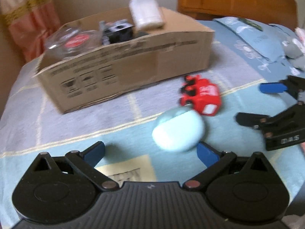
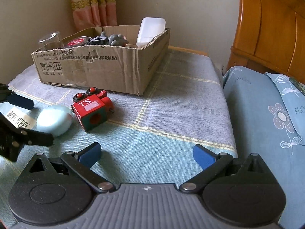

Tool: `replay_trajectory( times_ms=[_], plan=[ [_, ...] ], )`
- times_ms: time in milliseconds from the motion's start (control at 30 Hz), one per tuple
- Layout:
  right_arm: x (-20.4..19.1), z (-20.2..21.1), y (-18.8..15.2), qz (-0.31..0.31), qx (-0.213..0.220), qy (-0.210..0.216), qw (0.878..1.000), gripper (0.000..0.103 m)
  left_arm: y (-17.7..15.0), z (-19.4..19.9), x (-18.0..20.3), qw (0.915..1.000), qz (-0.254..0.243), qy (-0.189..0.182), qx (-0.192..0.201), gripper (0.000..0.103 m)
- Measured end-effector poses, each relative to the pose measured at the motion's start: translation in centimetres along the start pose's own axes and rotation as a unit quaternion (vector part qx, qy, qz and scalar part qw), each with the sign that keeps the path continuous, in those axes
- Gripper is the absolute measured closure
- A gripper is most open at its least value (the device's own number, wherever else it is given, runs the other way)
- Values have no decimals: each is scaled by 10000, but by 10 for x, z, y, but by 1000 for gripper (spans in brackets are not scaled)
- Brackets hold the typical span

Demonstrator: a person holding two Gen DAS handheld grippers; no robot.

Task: Organize rigid objects
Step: 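Move left tool to light blue round case while right tool approaches red S.L train, then close right tool on red S.L train while left tool closes on blue case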

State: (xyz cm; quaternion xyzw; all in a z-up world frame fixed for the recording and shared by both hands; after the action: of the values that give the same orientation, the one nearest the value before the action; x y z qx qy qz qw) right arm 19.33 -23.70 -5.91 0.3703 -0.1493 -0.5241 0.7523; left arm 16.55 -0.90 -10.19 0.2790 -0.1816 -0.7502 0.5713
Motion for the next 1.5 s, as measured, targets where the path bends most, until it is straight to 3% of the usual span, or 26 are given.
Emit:
replay_trajectory(
  times_ms=[300, 633, 900, 1067, 1167, 1367, 1500],
  plan=[
    [-14, -7, 7, 236, -244, 284, 9990, 0, -11, -6, -36, 9977, 575, 341, -63, 1],
    [-44, -37, 29, 1092, -442, 1014, 9878, 0, -11, -3, -38, 9987, 445, 255, -80, 1],
    [-49, -48, 45, 2045, -639, 1234, 9689, 0, -12, -3, -37, 9992, 357, 193, -69, 1],
    [-40, -54, 55, 2171, -739, 1266, 9651, 1, -11, -4, -37, 9992, 340, 176, -65, 1],
    [-37, -54, 57, 2021, -755, 1469, 9653, 8, -10, -4, -36, 9993, 334, 171, -58, 1],
    [-47, -52, 57, 2014, -779, 1739, 9608, 43, -9, -3, -34, 9995, 291, 139, -58, 1],
    [-48, -50, 54, 1862, -777, 1601, 9663, 44, -8, 2, -23, 10000, 16, -8, 83, 1]
  ],
)
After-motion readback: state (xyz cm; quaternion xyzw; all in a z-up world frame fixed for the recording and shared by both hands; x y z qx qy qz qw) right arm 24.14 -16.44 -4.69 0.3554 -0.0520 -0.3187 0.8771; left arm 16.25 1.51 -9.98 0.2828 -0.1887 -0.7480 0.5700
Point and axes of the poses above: each gripper's, at about its wrist camera, not at the fingertips, and z roughly against the way its jaws point, x to its right, y to its top, the point moved 4 cm from there along -z, roughly the way its jaws point, and after that the axes turned 15 degrees about y, right-handed, at the moved point
